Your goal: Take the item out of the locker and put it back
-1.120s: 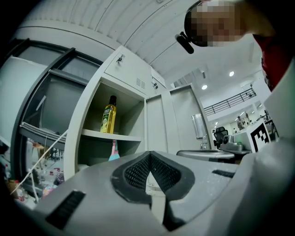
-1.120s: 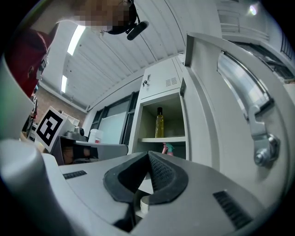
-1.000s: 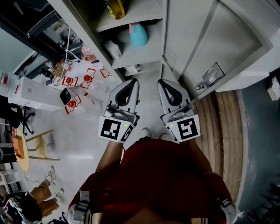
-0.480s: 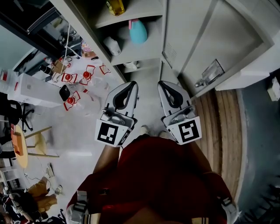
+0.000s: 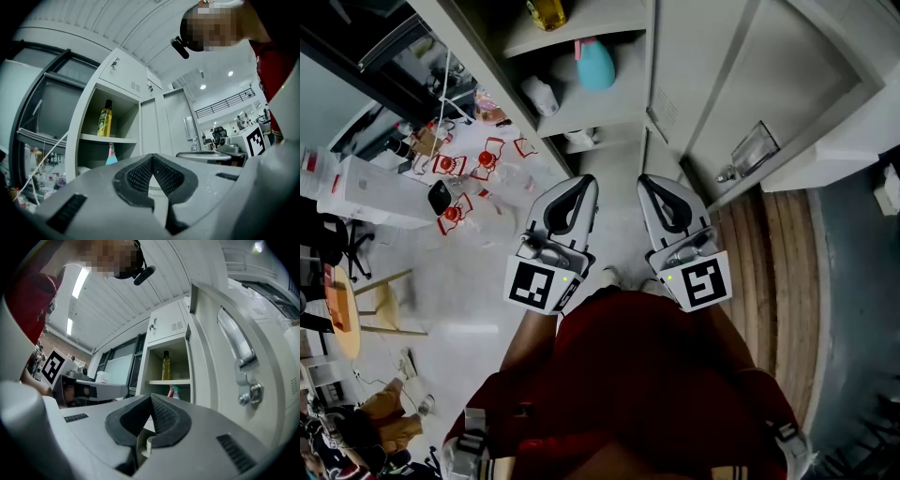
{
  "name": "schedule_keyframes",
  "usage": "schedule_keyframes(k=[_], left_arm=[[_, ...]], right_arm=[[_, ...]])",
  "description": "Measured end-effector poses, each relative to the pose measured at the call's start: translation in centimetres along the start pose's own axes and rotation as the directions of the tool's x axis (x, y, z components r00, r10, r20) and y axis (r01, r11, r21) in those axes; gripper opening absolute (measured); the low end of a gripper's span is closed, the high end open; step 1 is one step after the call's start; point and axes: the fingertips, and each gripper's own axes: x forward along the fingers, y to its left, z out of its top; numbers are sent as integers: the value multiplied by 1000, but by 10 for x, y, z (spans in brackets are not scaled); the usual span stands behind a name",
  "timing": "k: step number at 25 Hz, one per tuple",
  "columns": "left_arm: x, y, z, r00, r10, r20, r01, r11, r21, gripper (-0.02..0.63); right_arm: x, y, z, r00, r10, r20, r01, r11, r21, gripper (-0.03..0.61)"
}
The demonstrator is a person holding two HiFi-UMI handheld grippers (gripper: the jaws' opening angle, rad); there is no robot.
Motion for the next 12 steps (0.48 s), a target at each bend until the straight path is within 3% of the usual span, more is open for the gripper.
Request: schedule_keyframes(k=[12], left_arm=[[0,-4,-1,1000,2,-2,-2,1000,-6,6]], right_arm=[[-5,3,0,1000,5,-1,-5,1000,4,-3]])
